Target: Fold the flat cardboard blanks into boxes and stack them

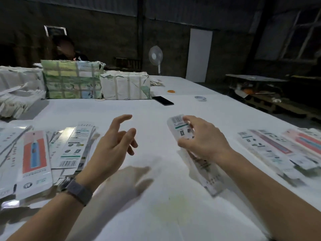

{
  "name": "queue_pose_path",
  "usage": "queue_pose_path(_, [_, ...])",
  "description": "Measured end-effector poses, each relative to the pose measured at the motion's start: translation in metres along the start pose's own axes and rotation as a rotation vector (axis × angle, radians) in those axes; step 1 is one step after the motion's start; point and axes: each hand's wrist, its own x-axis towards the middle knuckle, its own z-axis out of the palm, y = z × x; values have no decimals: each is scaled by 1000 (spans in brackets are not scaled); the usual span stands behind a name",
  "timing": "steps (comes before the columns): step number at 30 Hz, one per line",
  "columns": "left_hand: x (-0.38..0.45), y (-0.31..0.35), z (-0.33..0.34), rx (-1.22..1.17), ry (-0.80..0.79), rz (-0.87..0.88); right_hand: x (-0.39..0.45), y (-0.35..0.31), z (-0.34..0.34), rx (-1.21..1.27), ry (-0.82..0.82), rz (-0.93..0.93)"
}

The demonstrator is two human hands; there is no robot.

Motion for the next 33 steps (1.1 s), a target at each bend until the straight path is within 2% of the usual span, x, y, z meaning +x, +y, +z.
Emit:
queue_pose_path(3, [0, -2, 0, 110, 12, 21, 2, 59, -20, -337, -96, 200])
queue_pose_path(7, [-4, -2, 7, 182, -38, 36, 3, 120, -43, -547, -138, 369])
queue_pose_path(10, [-4, -5, 10, 241, -90, 27, 4, 140, -51, -651, -154, 430])
queue_pose_path(13, [-4, -7, 9, 323, -195, 14, 10, 131, -46, -791, -106, 365])
queue_pose_path(15, [-5, -7, 10, 391, -253, 15, 15, 108, -34, -721, -77, 289])
queue_pose_path(19, [-5, -6, 8, 514, -267, 28, 18, 39, 10, -397, -97, 91])
queue_pose_path(26, [3, -6, -7, 729, -82, -66, 17, -85, 92, 131, -84, -208])
queue_pose_path(29, [9, -9, -28, 941, -57, -158, 4, -98, 117, 261, -62, -280])
queue_pose_path(33, [7, -16, -49, 1123, -90, -398, 4, -89, 126, 357, -2, -324])
